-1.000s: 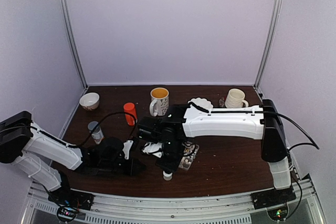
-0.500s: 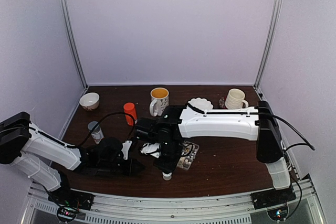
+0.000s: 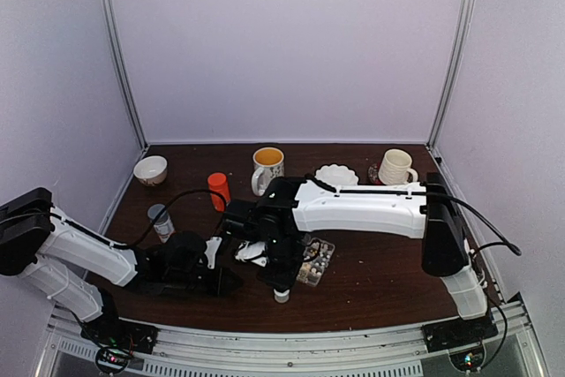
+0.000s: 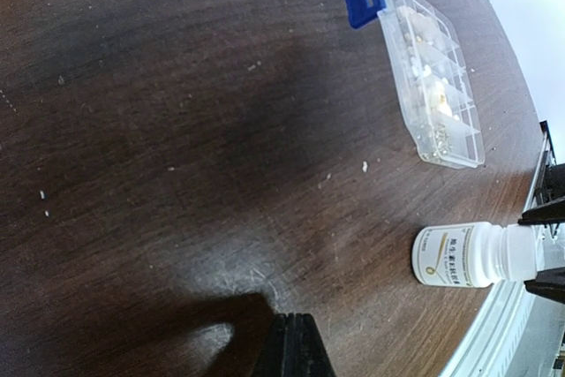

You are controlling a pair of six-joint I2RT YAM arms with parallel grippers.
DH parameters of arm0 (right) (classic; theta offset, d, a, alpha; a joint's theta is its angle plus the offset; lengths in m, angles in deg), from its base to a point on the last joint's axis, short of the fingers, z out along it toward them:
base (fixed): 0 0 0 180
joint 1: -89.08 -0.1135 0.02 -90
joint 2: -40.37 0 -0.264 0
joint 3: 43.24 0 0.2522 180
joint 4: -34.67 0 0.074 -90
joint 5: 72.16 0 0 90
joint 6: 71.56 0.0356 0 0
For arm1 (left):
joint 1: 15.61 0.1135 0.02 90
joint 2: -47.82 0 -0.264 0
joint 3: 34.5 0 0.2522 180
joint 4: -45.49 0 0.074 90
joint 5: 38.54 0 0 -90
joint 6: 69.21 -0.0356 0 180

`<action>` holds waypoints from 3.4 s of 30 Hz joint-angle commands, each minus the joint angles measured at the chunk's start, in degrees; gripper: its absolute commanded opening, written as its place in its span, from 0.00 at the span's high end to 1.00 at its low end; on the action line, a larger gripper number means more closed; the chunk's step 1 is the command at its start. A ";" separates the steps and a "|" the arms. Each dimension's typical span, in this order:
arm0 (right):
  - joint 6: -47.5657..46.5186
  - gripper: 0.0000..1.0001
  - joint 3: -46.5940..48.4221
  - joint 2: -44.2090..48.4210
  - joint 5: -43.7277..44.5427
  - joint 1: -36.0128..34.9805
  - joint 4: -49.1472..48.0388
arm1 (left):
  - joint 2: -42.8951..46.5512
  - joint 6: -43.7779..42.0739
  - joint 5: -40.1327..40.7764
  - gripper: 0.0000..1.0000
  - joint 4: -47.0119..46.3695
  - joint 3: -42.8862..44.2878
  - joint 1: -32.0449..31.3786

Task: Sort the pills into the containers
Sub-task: Place the lid of the pill bottle on the pill bottle, then place the pill bottle at the center of the board, then pick up the pill bottle from the center of the board.

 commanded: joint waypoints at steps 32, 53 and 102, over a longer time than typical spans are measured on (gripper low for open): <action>-4.66 0.87 -7.75 2.08 2.45 -0.64 5.49 | 2.60 -0.82 1.16 1.00 3.38 -0.83 0.76; 2.80 0.41 -11.29 8.22 0.67 -0.02 -2.18 | 4.39 -1.31 1.50 1.00 5.98 -0.53 0.72; 3.09 0.59 -22.20 7.83 -0.82 -0.08 -10.04 | 6.04 -2.61 2.93 1.00 10.86 1.85 0.72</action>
